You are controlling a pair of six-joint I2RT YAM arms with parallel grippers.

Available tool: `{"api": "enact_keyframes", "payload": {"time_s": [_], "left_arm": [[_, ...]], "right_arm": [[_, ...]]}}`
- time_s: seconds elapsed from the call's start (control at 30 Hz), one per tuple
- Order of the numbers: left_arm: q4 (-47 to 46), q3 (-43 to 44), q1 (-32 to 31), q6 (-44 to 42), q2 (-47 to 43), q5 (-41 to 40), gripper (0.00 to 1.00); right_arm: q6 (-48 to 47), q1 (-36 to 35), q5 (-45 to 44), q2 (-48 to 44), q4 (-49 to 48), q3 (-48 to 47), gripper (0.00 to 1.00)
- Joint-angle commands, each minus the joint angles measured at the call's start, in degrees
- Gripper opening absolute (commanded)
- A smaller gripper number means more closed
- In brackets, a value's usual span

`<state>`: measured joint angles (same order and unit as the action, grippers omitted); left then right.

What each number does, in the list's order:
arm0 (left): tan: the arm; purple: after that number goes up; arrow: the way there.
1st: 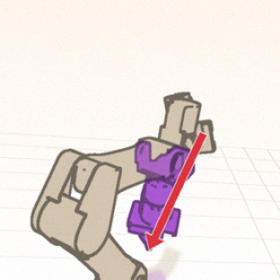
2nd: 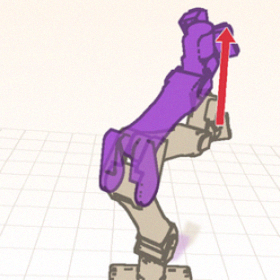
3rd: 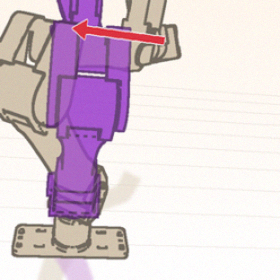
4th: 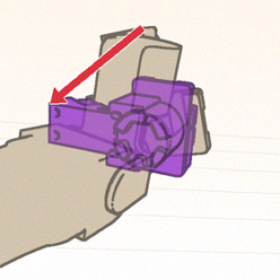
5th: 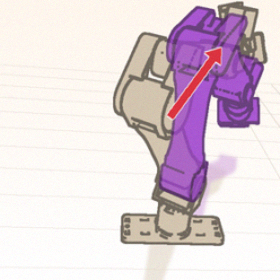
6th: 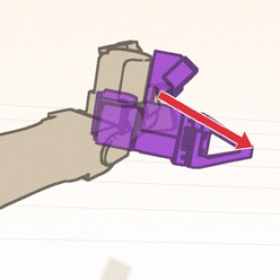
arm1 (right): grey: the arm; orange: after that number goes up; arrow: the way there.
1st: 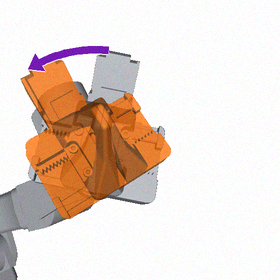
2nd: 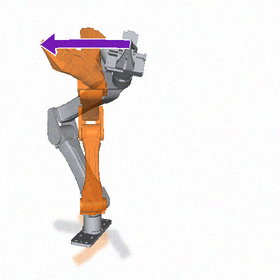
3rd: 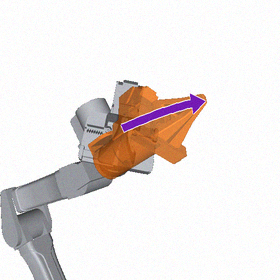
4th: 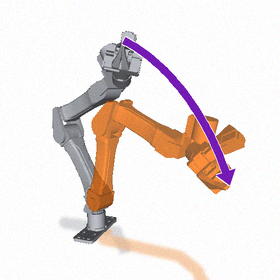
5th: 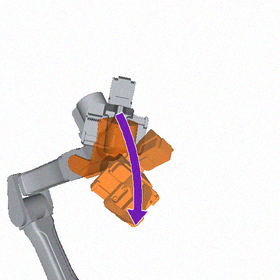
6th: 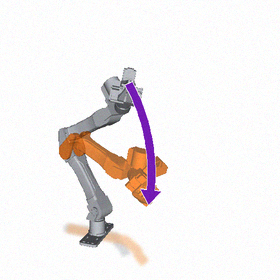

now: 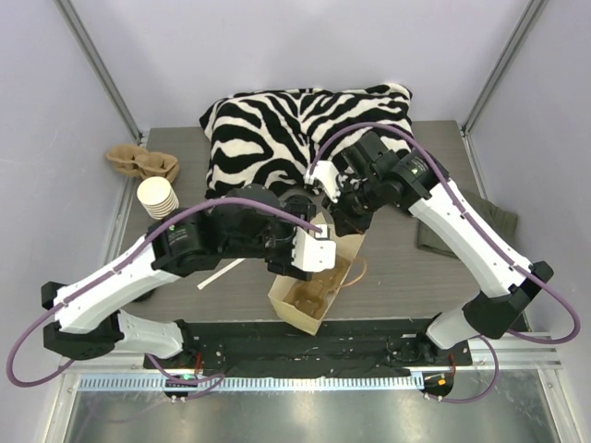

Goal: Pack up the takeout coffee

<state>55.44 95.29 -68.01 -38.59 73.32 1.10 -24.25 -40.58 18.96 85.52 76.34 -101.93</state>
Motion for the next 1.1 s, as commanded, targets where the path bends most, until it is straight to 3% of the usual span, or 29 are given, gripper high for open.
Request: {"api": "enact_keyframes", "payload": {"time_s": [0.0,0.13,0.27,0.37,0.4,0.5,0.6,0.77,0.83,0.93,1.07], "left_arm": [[-0.86,4.99,-0.28,1.15,-3.09,6.01,0.79],[-1.47,5.7,-0.2,2.81,-5.99,8.21,0.8],[-3.32,7.62,3.48,11.41,-5.91,6.45,0.84],[-2.18,10.87,15.76,21.16,-3.01,10.83,0.84],[-1.66,11.67,23.2,25.97,-2.14,15.9,0.84],[-0.77,11.86,34.91,31.63,0.33,22.07,0.84],[0.54,10.1,40.56,35.77,2.88,22.89,0.84],[1.08,4.67,45.5,40.59,5.96,23.42,0.87],[-2.25,0.8,46.21,41.14,6.4,24.03,0.99],[-8.32,-3.6,46.12,45.26,7.53,21.67,1.0],[-10.88,-2.48,45.69,49.48,13.06,15.34,1.0]], "right_arm": [[1.31,4.43,0.89,-3.77,-1.1,0.33,0.01],[2.54,10.06,3.0,-4.83,-1.1,2.08,0.01],[4.64,14.12,3.37,-7.11,-2.07,6.2,0.01],[6.4,16.93,1.79,-9.31,-2.68,9.19,0.01],[7.19,17.8,1.17,-9.92,-3.03,10.16,0.01],[8.86,21.32,0.82,-12.3,-3.47,14.03,0.01],[10.27,23.35,-0.5,-14.76,-4.35,16.93,0.01],[13.79,24.93,-5.33,-18.28,-6.55,18.96,0.01],[14.58,26.42,-7.0,-18.89,-7.25,19.66,0.01],[15.46,29.32,-7.18,-19.24,-7.34,20.19,0.01],[15.29,32.75,-5.34,-19.33,-7.34,20.45,0.01]]}}
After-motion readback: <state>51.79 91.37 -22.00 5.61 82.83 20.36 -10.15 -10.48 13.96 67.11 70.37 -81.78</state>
